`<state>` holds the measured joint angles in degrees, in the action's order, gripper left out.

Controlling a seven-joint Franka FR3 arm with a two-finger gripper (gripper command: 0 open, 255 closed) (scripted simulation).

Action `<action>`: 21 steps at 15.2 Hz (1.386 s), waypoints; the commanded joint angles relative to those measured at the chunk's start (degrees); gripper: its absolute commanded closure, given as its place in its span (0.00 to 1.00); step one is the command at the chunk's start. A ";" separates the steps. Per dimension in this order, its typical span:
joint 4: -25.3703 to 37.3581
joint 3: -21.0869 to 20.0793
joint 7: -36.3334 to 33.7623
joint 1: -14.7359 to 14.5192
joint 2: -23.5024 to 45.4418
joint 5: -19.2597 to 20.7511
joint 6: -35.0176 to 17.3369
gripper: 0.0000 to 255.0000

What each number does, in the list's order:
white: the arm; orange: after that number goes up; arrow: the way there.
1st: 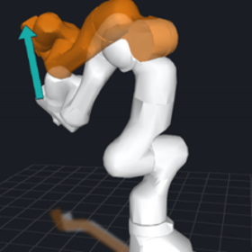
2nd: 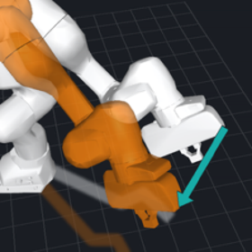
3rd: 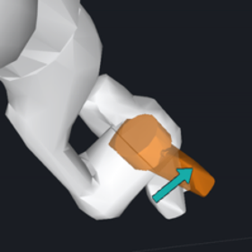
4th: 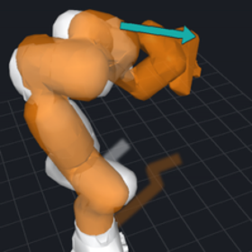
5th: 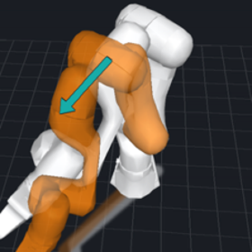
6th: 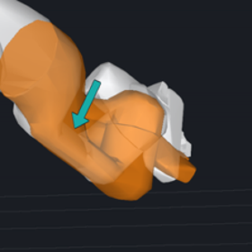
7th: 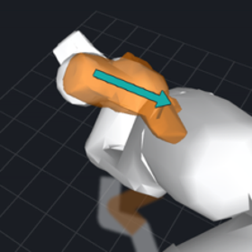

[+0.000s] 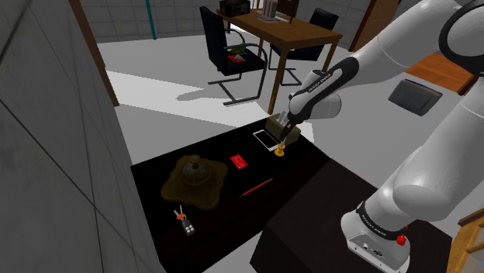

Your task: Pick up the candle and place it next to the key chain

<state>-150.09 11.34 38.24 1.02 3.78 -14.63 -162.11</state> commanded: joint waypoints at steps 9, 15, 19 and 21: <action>0.01 0.00 0.01 0.00 0.01 -0.01 0.00 1.00; 0.01 0.83 -3.64 0.04 -4.35 4.62 4.11 1.00; 0.36 0.91 -5.82 0.43 -7.61 7.36 7.55 1.00; 0.63 0.84 -6.69 0.66 -9.15 8.44 9.30 1.00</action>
<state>-149.49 12.16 31.93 1.52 -4.53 -6.78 -153.71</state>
